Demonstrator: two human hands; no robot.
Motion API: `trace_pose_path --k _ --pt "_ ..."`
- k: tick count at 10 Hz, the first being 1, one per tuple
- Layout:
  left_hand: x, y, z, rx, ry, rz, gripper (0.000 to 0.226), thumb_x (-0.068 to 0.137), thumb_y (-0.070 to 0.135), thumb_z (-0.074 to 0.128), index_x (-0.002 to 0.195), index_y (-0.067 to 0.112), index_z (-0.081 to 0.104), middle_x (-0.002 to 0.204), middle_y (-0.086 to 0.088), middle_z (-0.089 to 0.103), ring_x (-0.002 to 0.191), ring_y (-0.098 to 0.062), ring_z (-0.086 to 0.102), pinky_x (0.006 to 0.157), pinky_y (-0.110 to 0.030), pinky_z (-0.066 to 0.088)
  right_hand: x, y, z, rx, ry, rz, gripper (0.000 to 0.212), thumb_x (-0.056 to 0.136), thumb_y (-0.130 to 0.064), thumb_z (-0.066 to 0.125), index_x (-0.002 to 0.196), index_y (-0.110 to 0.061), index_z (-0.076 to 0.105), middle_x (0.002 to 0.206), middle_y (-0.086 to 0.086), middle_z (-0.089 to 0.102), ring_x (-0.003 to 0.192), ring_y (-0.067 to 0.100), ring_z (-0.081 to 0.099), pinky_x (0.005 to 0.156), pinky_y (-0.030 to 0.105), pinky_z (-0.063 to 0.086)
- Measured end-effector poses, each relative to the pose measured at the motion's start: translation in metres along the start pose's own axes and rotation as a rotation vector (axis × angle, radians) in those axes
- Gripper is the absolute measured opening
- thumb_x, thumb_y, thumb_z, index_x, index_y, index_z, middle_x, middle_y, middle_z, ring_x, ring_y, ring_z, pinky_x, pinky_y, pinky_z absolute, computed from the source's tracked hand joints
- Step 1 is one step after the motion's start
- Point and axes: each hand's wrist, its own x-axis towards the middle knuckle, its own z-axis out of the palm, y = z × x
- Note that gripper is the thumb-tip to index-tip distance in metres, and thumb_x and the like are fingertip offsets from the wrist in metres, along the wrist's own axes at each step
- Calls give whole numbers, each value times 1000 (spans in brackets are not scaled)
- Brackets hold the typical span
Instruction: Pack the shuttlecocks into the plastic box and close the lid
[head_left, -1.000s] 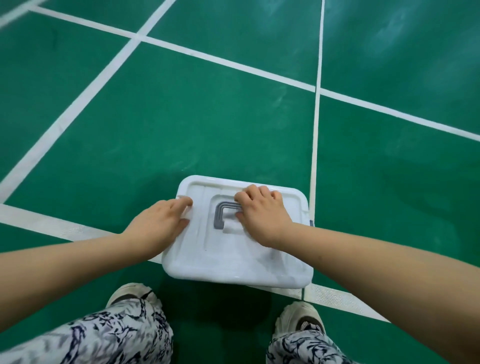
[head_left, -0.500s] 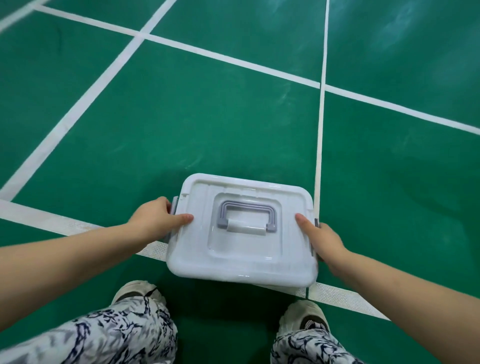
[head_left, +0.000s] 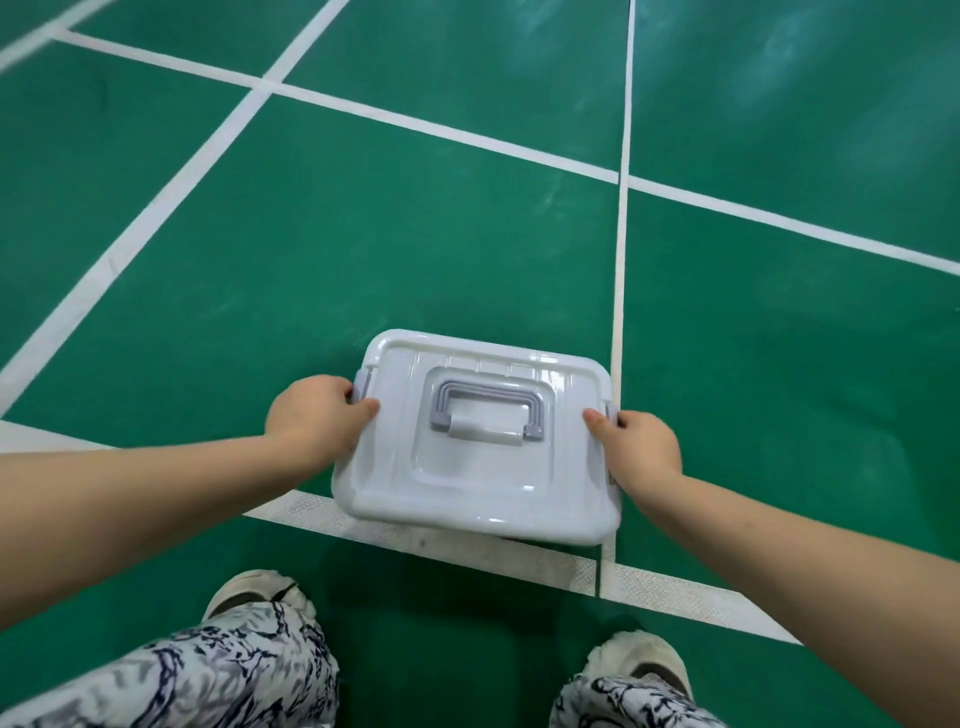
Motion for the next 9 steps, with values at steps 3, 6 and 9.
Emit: trace_pose_path --k 3,6,9 --pt "36 44 3 47 -3 79 31 86 36 50 84 9 66 83 -12 68 76 -32 59 63 -32 44 36 -9 -24 -69 90 -6 45 93 -45 42 61 -13 50 64 4 53 67 29 52 49 29 32" --pt "32 70 -14 -5 3 196 51 86 29 53 133 18 36 138 -7 47 123 -28 46 94 -43 40 32 -21 -24 -285 88 -239 58 92 -40 44 142 -17 27 149 5 31 134 29 31 106 43 31" --pt "16 153 -124 185 86 492 55 89 33 47 141 28 29 142 -4 45 131 -26 40 103 -44 36 13 -118 -114 -332 106 -409 52 95 -35 39 145 -23 27 149 -2 36 136 24 30 111 41 22"
